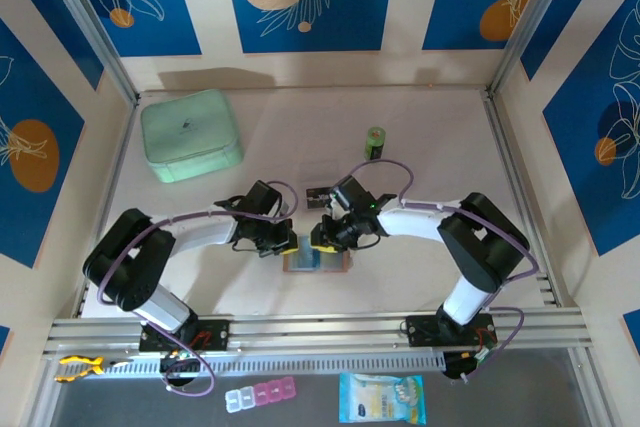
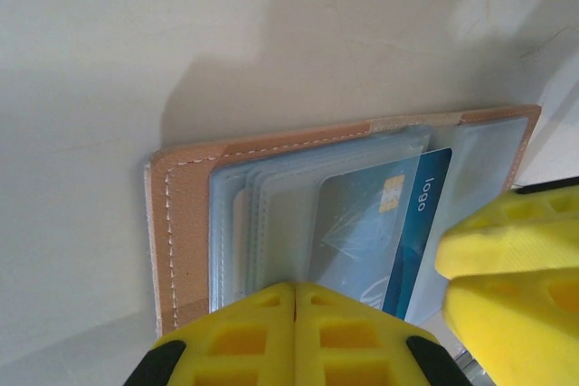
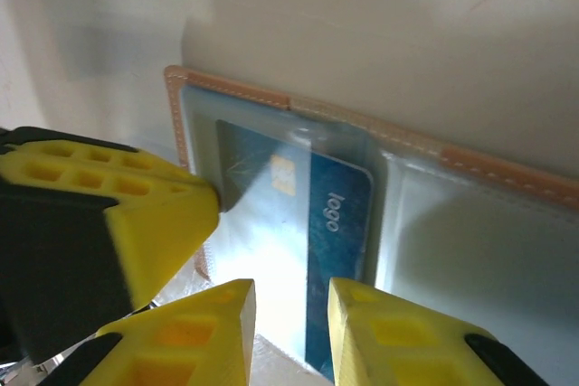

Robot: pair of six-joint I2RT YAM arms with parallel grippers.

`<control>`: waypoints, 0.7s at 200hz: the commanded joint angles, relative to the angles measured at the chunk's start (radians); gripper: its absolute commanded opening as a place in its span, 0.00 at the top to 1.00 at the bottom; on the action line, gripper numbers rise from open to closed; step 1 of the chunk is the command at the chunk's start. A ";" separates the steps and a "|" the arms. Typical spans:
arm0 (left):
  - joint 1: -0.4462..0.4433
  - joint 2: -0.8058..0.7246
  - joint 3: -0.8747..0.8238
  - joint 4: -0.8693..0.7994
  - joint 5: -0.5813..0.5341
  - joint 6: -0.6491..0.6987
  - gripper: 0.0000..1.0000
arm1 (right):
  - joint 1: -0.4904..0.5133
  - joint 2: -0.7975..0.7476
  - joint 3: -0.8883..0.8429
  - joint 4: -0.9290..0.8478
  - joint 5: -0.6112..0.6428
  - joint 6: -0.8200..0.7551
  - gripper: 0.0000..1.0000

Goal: Take the credit cards out of the card holder

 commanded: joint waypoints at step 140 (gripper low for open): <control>-0.013 -0.064 0.033 -0.086 -0.019 0.012 0.94 | -0.001 -0.077 -0.062 0.026 -0.018 0.018 0.71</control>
